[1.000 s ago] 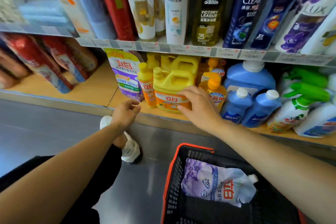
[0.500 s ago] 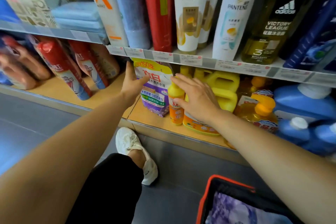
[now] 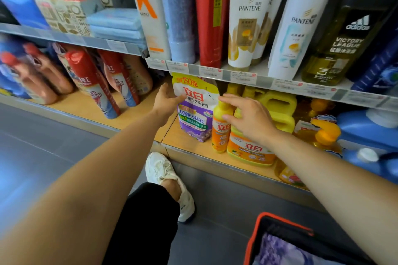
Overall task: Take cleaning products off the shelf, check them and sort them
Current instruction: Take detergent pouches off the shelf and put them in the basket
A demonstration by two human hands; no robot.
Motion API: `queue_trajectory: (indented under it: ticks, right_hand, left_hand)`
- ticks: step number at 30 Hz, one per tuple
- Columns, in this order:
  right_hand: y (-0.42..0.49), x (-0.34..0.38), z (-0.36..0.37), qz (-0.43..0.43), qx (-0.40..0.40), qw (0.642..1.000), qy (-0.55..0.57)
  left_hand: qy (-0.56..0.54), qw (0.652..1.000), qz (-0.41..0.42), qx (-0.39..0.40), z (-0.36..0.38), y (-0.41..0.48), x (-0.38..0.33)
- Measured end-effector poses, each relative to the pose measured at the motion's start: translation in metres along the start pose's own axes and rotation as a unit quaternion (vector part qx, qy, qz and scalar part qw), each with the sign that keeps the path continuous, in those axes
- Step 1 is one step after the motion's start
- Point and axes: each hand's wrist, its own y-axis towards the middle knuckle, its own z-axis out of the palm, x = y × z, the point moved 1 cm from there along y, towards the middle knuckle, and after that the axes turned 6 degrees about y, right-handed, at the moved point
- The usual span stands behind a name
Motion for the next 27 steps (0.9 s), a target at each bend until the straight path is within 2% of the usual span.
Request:
queue_trajectory:
  ticks: [3,5,8,14,17,21,24,27]
  right_hand:
    - [0.0,-0.002,0.0,0.001,-0.003,1.0,0.002]
    - [0.0,-0.004,0.001,-0.002,-0.003,1.0,0.005]
    - [0.001,-0.003,0.002,-0.003,-0.007,1.0,0.005]
    - [0.0,-0.002,0.001,0.004,-0.016,1.0,0.014]
    - [0.0,0.0,0.0,0.01,0.004,1.0,0.008]
    - [-0.004,-0.001,-0.001,0.046,0.047,0.998,-0.003]
    - [-0.004,0.005,-0.006,0.028,0.084,0.996,-0.028]
    - [-0.002,0.013,-0.018,0.027,0.146,0.986,-0.076]
  left_hand:
    - [0.007,0.997,0.021,0.073,0.004,0.009,0.007]
    - [-0.005,0.995,0.034,0.09,0.007,0.01,0.01]
    - [-0.03,0.997,0.031,0.069,0.0,0.003,0.013]
    - [-0.004,0.998,0.051,0.028,-0.028,-0.033,0.01]
    - [0.015,0.998,0.061,0.001,-0.032,-0.061,-0.003]
    - [0.099,0.992,0.072,-0.018,-0.035,-0.093,-0.024]
    - [0.171,0.978,0.102,-0.054,-0.046,-0.114,-0.048]
    - [0.233,0.961,0.143,-0.048,-0.061,-0.137,-0.071]
